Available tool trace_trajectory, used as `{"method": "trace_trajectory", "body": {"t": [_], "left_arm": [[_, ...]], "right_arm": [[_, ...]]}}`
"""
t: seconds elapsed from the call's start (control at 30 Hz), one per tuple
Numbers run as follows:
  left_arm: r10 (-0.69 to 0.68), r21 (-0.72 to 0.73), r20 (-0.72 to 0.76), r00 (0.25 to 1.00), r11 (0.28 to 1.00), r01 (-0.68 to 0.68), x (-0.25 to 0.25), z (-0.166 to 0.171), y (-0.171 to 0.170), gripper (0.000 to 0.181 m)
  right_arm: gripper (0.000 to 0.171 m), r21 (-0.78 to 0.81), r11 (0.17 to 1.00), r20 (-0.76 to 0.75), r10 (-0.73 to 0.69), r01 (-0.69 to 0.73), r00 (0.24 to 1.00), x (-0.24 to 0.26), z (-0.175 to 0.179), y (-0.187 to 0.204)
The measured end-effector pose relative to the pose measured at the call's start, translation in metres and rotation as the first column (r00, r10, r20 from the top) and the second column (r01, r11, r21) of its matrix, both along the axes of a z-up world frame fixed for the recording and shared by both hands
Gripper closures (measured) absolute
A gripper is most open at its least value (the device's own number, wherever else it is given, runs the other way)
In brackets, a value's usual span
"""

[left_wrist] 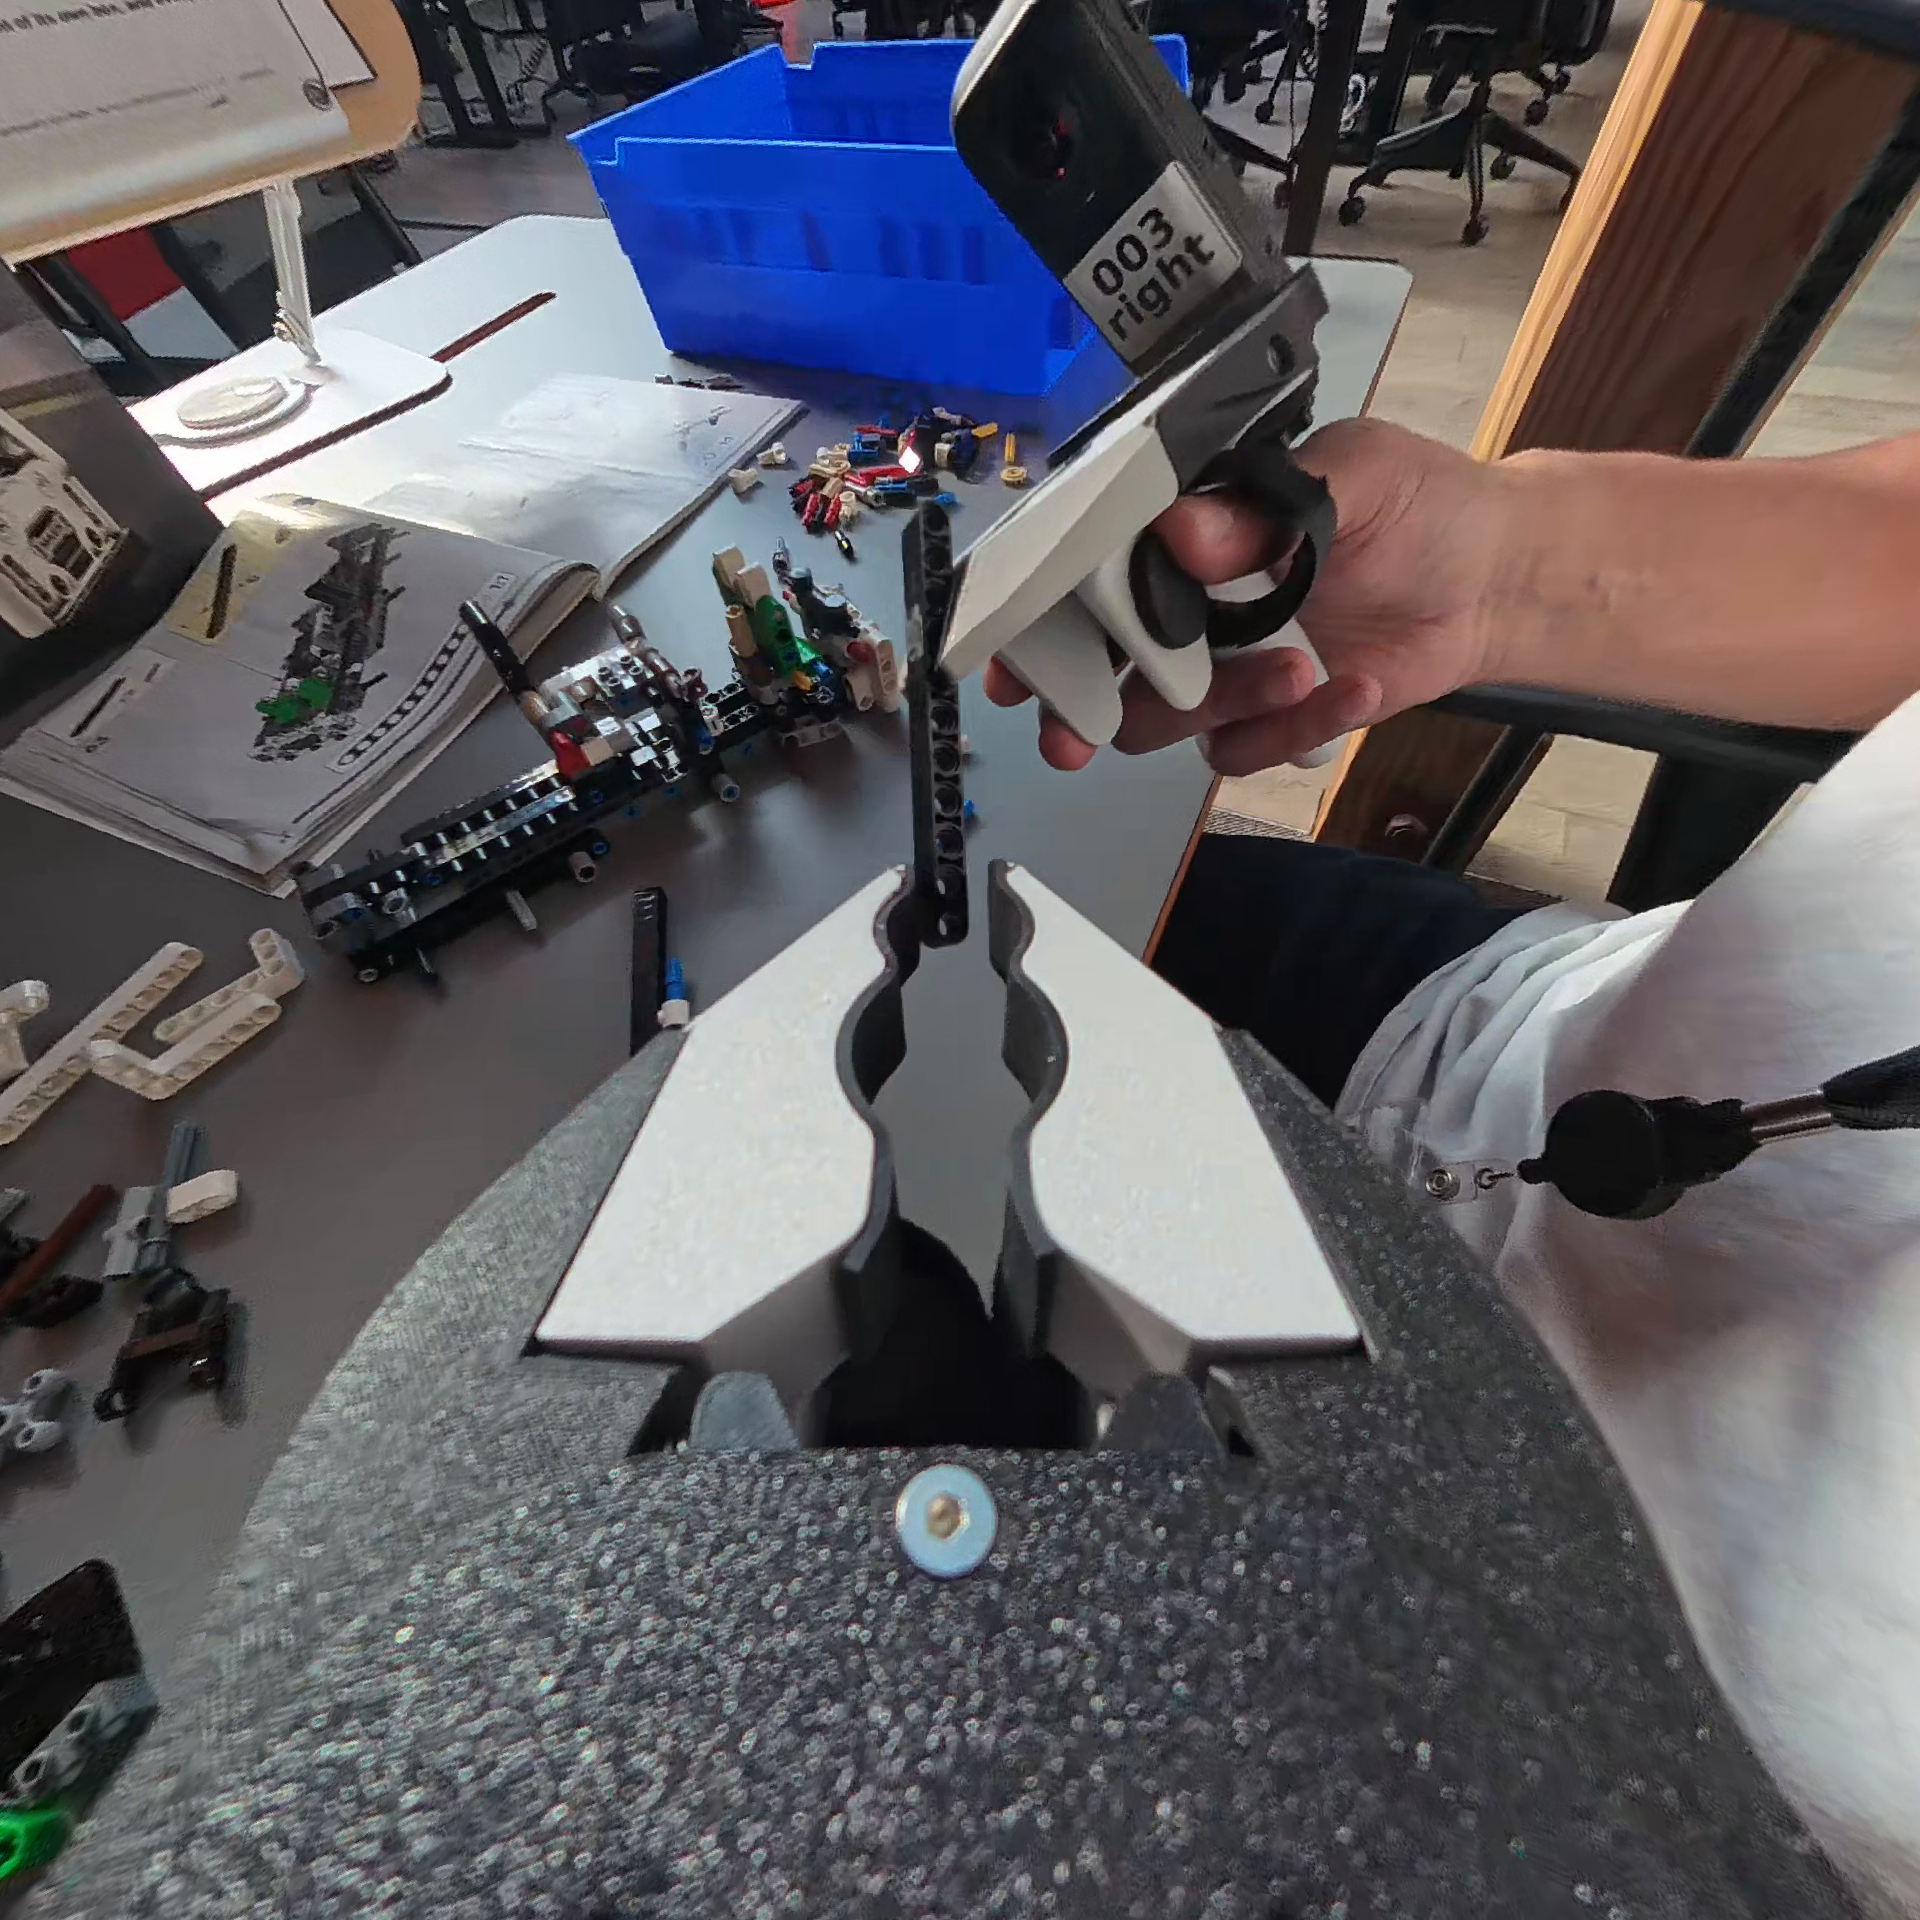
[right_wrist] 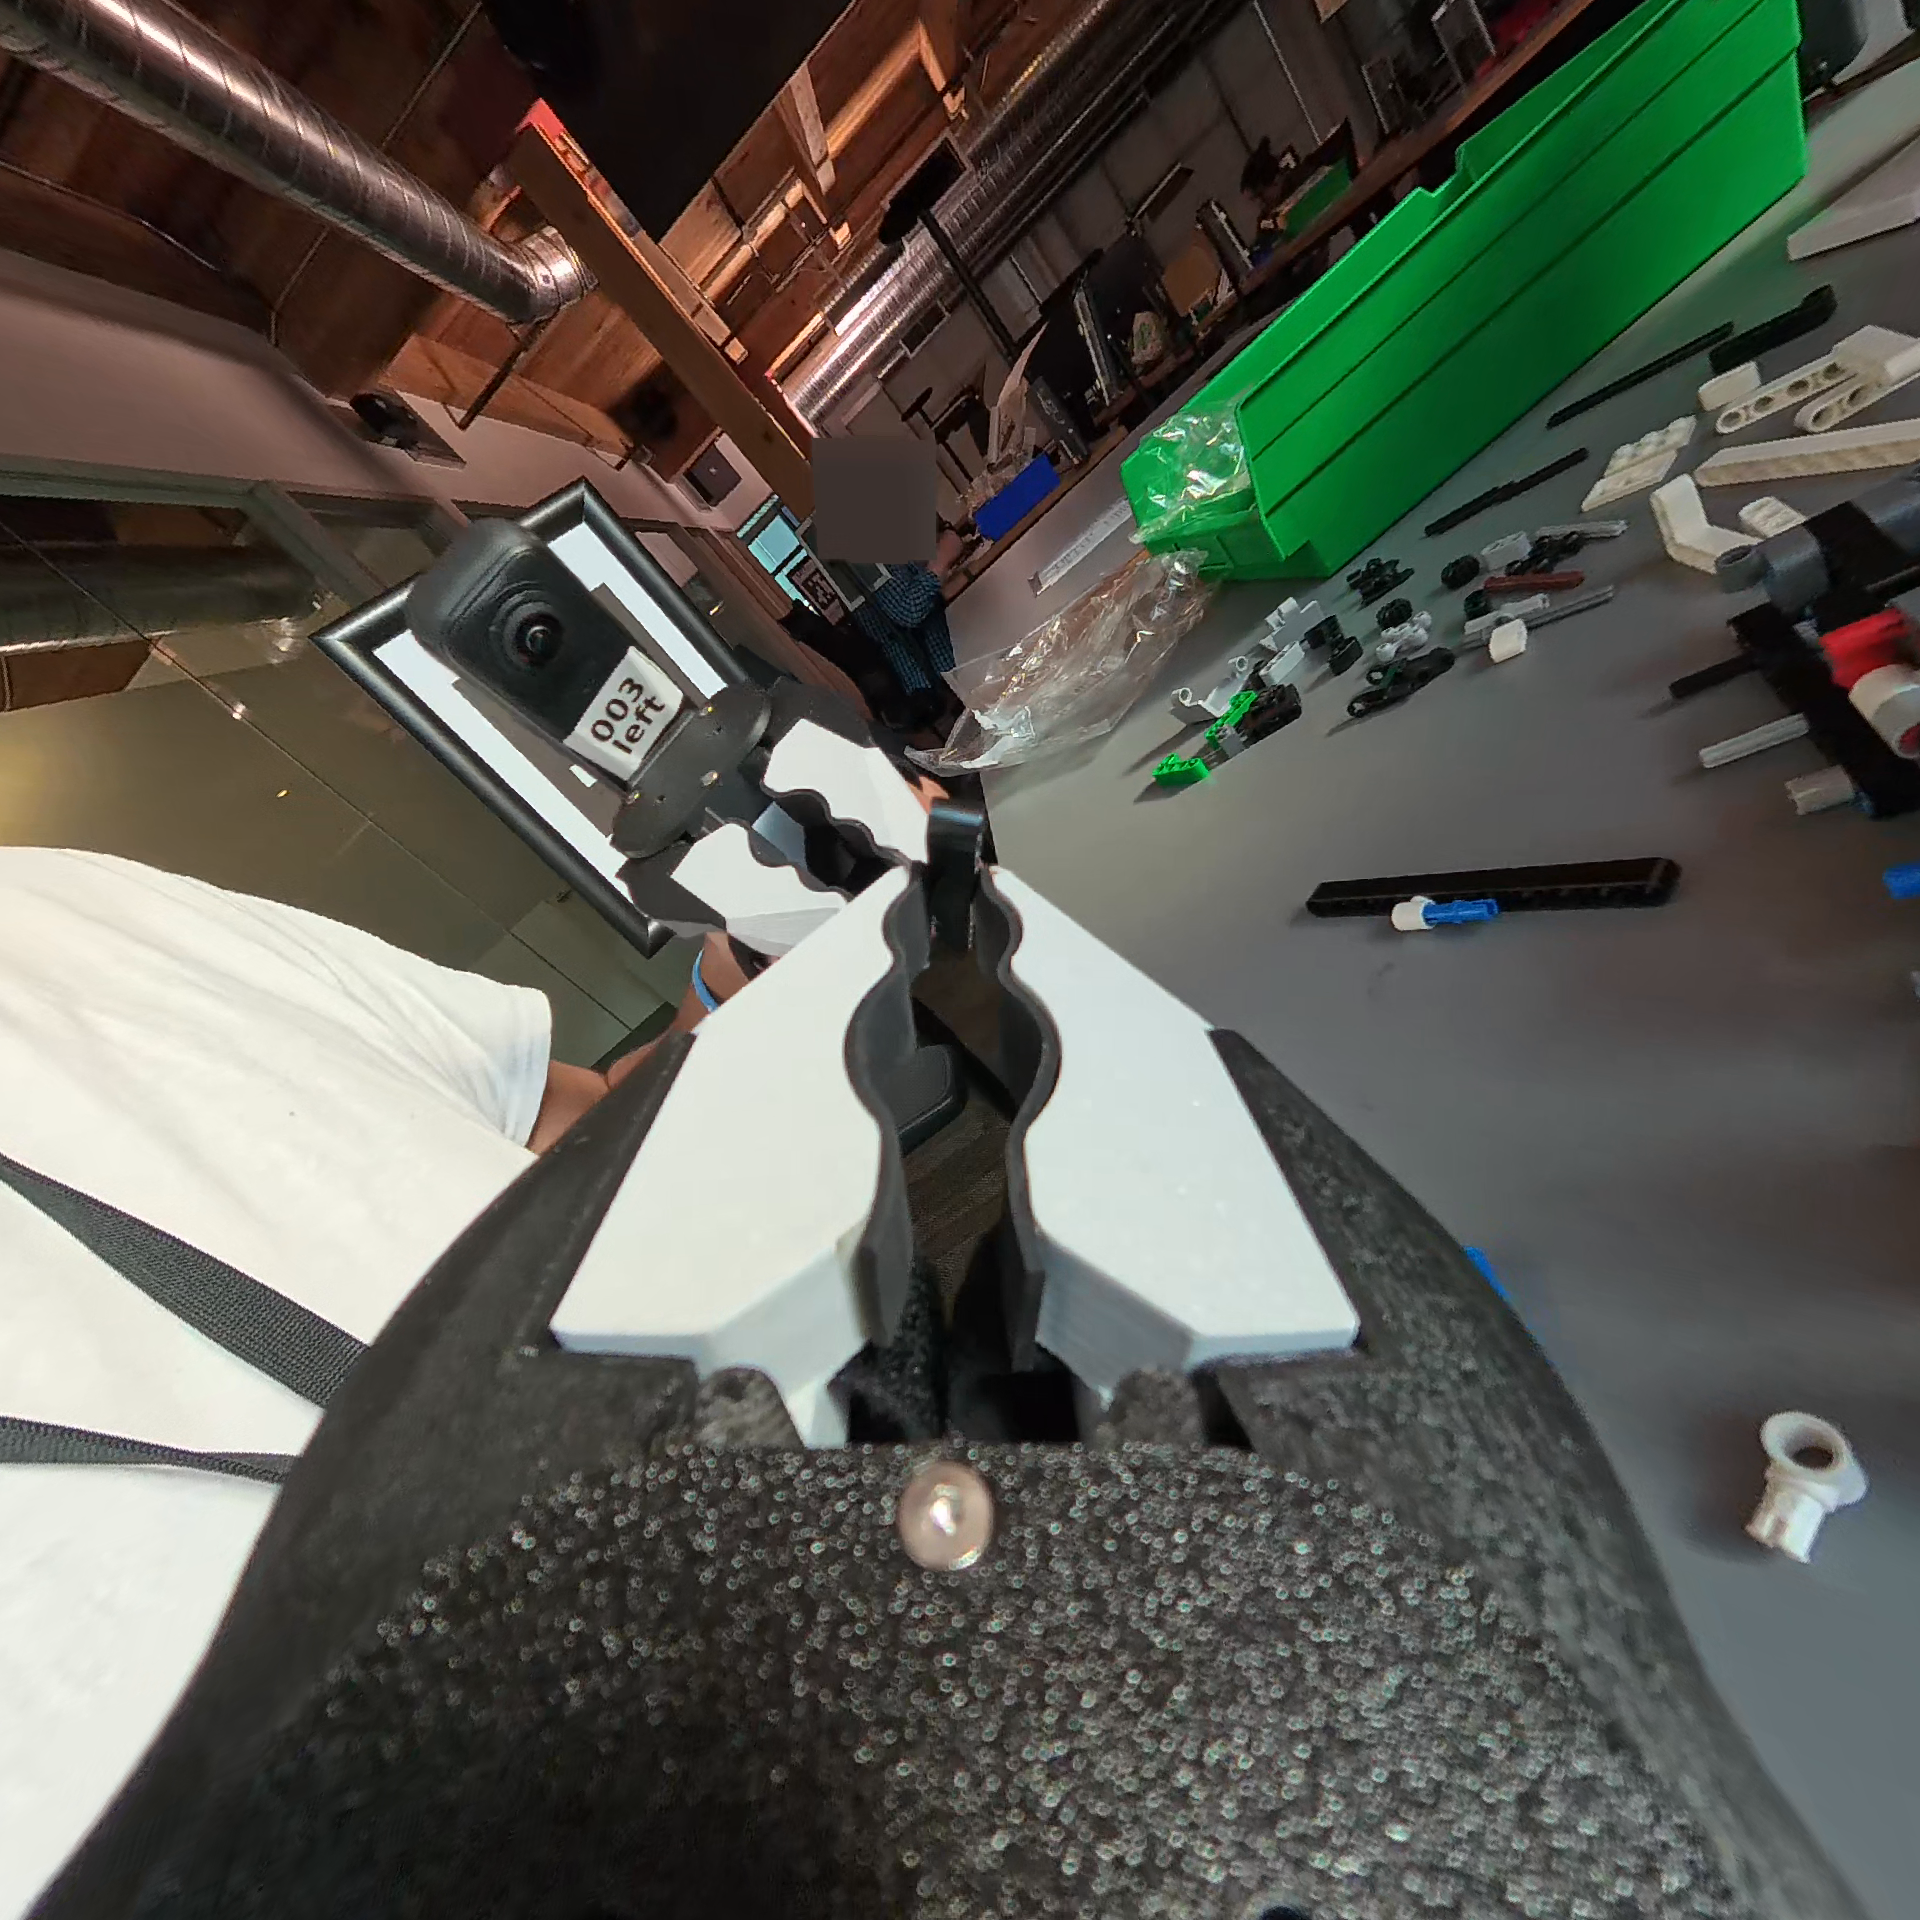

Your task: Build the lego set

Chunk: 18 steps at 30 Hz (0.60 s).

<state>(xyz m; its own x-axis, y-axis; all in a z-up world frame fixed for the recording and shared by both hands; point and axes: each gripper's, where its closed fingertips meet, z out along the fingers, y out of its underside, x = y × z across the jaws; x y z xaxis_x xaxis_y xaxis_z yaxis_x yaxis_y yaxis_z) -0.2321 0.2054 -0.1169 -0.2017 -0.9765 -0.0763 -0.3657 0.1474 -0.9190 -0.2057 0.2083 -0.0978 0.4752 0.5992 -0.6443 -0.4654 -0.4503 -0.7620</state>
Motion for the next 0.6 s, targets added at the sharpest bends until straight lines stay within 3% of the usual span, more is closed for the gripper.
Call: {"method": "trace_trajectory", "body": {"t": [0.03,0.17,0.33,0.6], "left_arm": [[-0.029,-0.054,0.005,1.0,0.998,0.029,-0.001,0.002,-0.003,0.167],[-0.122,-0.242,-0.039,0.992,0.964,0.109,0.0,-0.004,-0.008,0.151],[-0.237,-0.397,-0.055,0.97,0.897,0.196,0.004,-0.006,-0.016,0.147],[-0.371,-0.422,-0.177,0.912,0.865,0.27,0.008,-0.014,-0.021,0.156]], "right_arm": [[0.165,0.007,1.0,0.0,0.001,-0.001,1.0,0.001,0.0,0.001],[0.165,0.028,0.999,-0.036,0.023,-0.022,0.999,0.003,0.006,0.0],[0.165,0.054,0.998,-0.022,0.035,-0.033,0.999,0.0,0.01,-0.003],[0.165,0.064,0.996,0.152,0.044,-0.054,0.987,-0.01,0.001,-0.005]]}}
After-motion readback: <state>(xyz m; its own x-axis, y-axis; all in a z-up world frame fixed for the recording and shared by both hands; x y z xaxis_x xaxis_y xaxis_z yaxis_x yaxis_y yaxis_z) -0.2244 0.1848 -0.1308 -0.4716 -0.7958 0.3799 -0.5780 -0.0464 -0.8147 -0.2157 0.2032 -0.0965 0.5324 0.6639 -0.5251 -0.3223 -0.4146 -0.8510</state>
